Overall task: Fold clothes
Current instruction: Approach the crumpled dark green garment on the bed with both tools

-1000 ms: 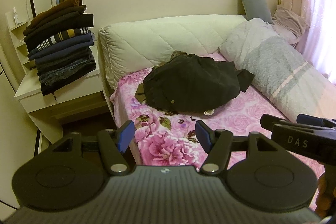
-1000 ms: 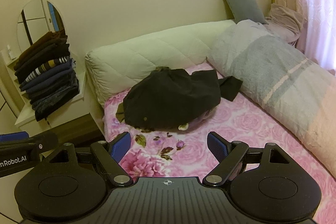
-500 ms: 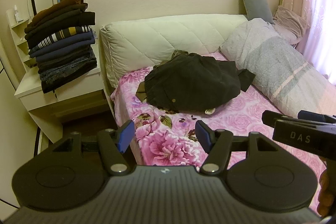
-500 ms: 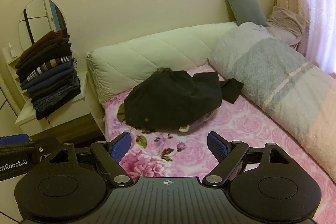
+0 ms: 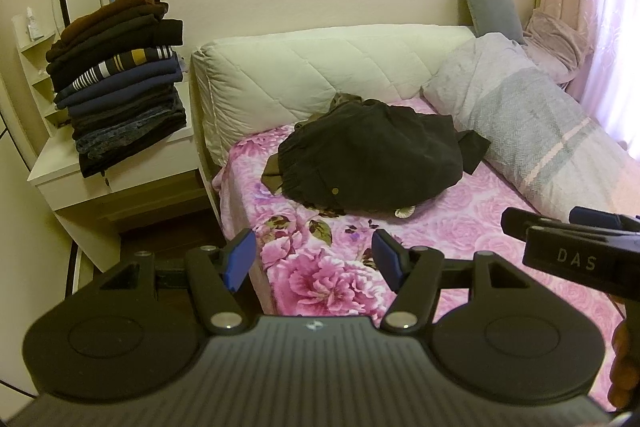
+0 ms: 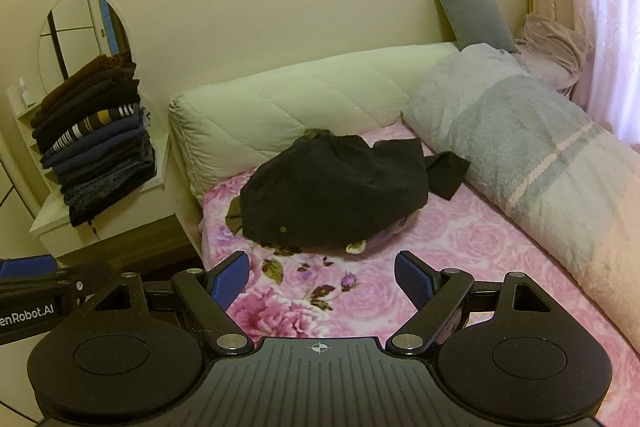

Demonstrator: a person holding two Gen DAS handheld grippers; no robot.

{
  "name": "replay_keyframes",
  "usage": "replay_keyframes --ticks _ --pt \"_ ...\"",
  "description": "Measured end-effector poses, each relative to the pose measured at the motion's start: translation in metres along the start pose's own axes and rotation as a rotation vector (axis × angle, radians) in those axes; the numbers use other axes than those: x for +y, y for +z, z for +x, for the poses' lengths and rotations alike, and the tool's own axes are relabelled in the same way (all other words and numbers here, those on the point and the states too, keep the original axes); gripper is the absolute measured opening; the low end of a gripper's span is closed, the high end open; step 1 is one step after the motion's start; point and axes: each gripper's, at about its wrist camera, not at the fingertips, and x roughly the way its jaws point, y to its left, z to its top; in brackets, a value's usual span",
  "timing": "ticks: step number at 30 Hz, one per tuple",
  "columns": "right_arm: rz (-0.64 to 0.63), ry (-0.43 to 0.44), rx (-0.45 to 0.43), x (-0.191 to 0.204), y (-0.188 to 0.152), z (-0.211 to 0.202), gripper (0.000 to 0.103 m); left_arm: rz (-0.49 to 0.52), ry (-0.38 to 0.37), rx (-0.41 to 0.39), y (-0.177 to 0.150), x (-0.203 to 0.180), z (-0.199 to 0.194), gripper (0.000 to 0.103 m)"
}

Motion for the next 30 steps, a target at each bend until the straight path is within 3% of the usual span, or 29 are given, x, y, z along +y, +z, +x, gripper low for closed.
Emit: replay_keyframes --ticks 30 --pt "0.049 -0.084 0.036 0.017 0.015 0.051 0.083 0.035 -0.081 0.056 0.037 0.038 0.067 0.060"
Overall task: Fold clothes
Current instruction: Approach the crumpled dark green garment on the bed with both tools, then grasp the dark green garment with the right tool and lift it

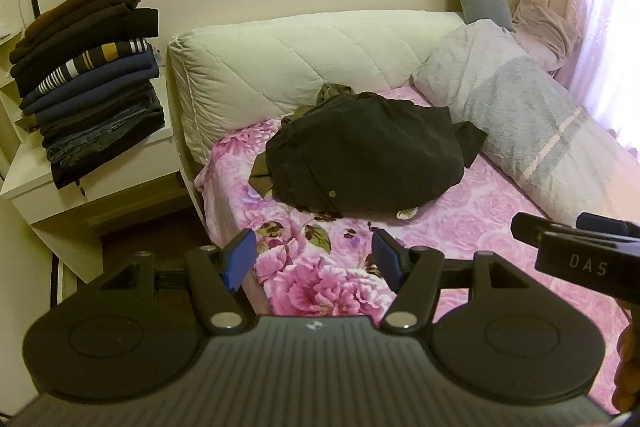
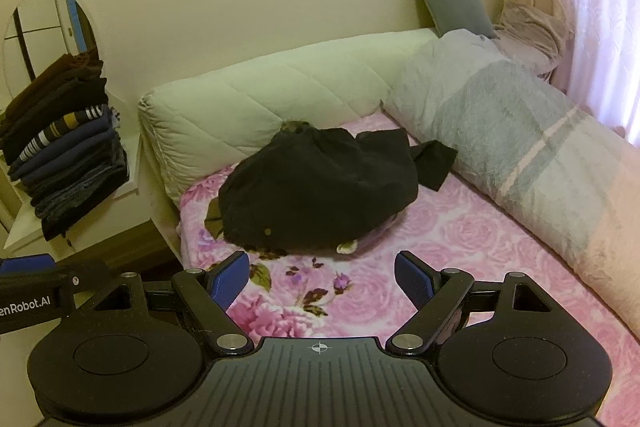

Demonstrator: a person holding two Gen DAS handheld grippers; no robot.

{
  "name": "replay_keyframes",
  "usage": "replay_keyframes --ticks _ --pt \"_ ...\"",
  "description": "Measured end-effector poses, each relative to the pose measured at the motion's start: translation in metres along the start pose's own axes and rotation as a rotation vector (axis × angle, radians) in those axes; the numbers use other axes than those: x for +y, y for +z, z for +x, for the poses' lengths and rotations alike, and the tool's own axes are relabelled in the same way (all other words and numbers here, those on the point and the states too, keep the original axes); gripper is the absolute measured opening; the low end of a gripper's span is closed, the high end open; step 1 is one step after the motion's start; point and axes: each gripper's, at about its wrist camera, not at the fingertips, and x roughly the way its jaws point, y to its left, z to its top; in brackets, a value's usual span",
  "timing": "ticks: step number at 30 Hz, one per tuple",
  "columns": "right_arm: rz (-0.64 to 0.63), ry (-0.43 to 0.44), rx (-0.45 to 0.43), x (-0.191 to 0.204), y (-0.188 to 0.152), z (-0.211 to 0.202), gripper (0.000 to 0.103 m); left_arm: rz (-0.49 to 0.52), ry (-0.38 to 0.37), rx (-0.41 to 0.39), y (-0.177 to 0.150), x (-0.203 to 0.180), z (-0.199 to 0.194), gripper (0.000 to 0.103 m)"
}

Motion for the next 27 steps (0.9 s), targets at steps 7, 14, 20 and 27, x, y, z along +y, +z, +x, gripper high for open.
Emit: replay_keyframes --ticks 7,14,20,27 --pt "0.007 -0.011 0.029 0.007 0.009 0.034 0.083 0.010 -0.003 0.042 0.015 0.014 0.036 0.060" --pt "0.028 -0.026 0.068 0.009 0.020 0.071 0.083 0.035 -0.022 0.080 0.035 0.019 0.076 0.060" --pt "0.078 -0.018 0.080 0.000 0.035 0.101 0.083 0.053 -0.058 0.102 0.057 0.019 0.114 0.060" --pt "0.100 -0.031 0.110 -0.009 0.049 0.136 0.083 0.058 -0.077 0.141 0.082 0.023 0.158 0.060"
